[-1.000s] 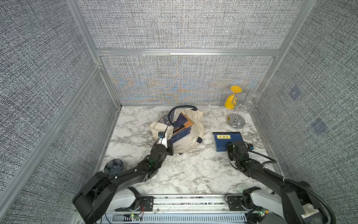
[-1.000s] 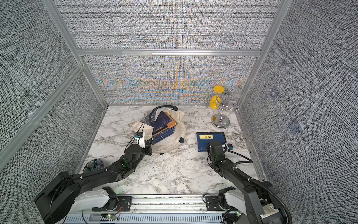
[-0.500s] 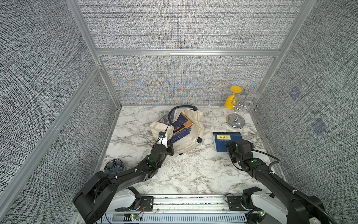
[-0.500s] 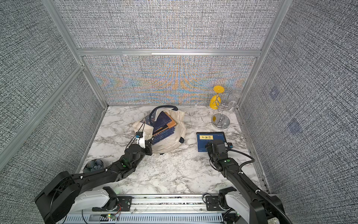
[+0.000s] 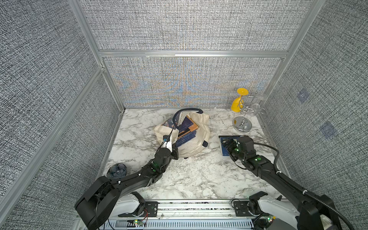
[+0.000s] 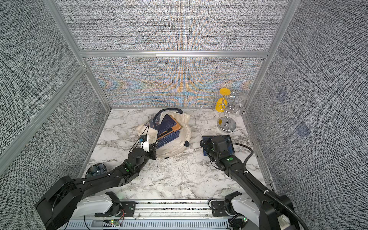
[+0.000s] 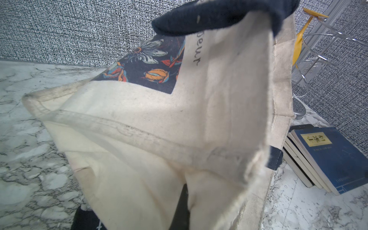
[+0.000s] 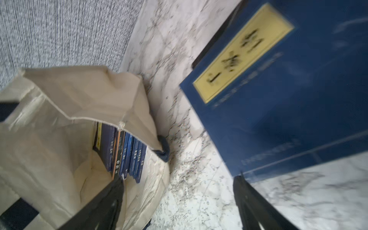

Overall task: Take out the books from the canvas bag
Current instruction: Place the book on the book, then pick up the book from the canvas bag.

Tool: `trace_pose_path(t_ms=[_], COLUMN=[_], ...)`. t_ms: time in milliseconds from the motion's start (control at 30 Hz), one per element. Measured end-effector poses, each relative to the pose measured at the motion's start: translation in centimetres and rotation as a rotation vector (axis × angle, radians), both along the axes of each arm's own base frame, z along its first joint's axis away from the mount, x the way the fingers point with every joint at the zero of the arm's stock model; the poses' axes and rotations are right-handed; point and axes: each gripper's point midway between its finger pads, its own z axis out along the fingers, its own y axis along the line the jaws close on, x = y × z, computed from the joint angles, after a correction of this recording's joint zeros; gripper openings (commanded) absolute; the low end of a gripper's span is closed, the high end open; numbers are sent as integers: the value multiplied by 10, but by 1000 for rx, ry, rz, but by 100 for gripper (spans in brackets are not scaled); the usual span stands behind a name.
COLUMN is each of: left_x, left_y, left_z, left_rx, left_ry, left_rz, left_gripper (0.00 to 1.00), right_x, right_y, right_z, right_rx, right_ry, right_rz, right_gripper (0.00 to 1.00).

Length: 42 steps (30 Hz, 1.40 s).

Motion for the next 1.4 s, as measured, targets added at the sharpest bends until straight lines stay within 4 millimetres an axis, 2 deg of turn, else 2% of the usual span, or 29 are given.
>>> trace_pose_path(t_ms=[200,333,433,533,700,900,1033,1267,1400], left_x=[-1,-1,-1,-2,-2,-2,-2,-2,-2], left_y=[0,1,1,1,2,2,2,2,2], left_z=[2,1,1,1,2,3,3,2,2], left_rx=[-1,1,4,4,1,3,4,8,12], left_ry=[-6,-4,-5,-6,-9,-11,-10,-11,-12], left_rz=[-4,-4,-6,-6,-5,-4,-5,-6,-7], left_gripper=[0,0,0,0,0,0,0,0,0], right_x=[15,30,39,49,68,85,96,113,121], right_y=[87,138,165,184,202,208,207,209,210], right_z=[18,18,11,-1,-9,-21,-33,-35,-34], right_rx=[15,28,40,51,73,78,73,69,64], right_ry=[-64,-84,-88,-72,-79,-75,-61,-75,-86], right_rz=[213,294,326,338,329,291,257,223,207], right_gripper=[84,79,77,76,74,72,65,48,43])
